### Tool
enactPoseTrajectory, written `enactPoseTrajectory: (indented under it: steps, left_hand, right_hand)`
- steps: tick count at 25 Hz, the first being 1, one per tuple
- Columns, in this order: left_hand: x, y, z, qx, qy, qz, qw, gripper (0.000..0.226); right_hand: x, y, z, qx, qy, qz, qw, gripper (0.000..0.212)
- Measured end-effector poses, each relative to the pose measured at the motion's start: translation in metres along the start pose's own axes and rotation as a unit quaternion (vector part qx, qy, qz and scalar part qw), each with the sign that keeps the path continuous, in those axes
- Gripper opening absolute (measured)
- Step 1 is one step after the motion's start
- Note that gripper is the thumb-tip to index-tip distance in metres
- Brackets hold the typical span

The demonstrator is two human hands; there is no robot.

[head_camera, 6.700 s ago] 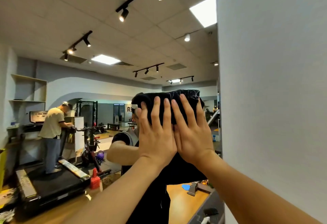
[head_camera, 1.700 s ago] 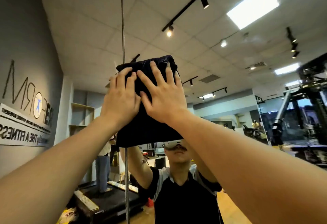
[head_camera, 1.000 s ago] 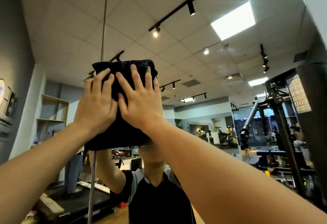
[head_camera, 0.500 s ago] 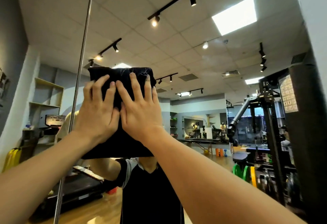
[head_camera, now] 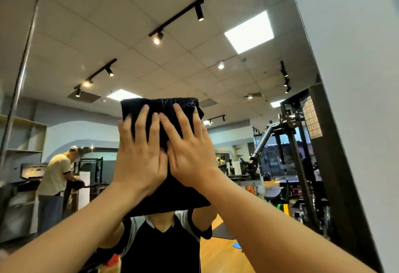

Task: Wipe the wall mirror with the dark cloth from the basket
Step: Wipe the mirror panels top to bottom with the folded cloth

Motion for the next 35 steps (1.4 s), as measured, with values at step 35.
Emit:
enactPoseTrajectory:
  steps: [35]
  left_hand:
    - [0.167,-0.015,-0.404,0.075,0.018,0.022,0.997,0.069]
  right_hand:
    - [-0.117,0.204,-0.368,0.047,0.084,-0.022,0.995,0.059]
Point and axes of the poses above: each hand's wrist, its own y-axis away from the middle knuckle, its own x-axis out of the palm, z = x × y, the point moved 8 cm from there along -y, towards the middle knuckle, and after that the axes turned 9 degrees about -x, right-handed, at the moved point
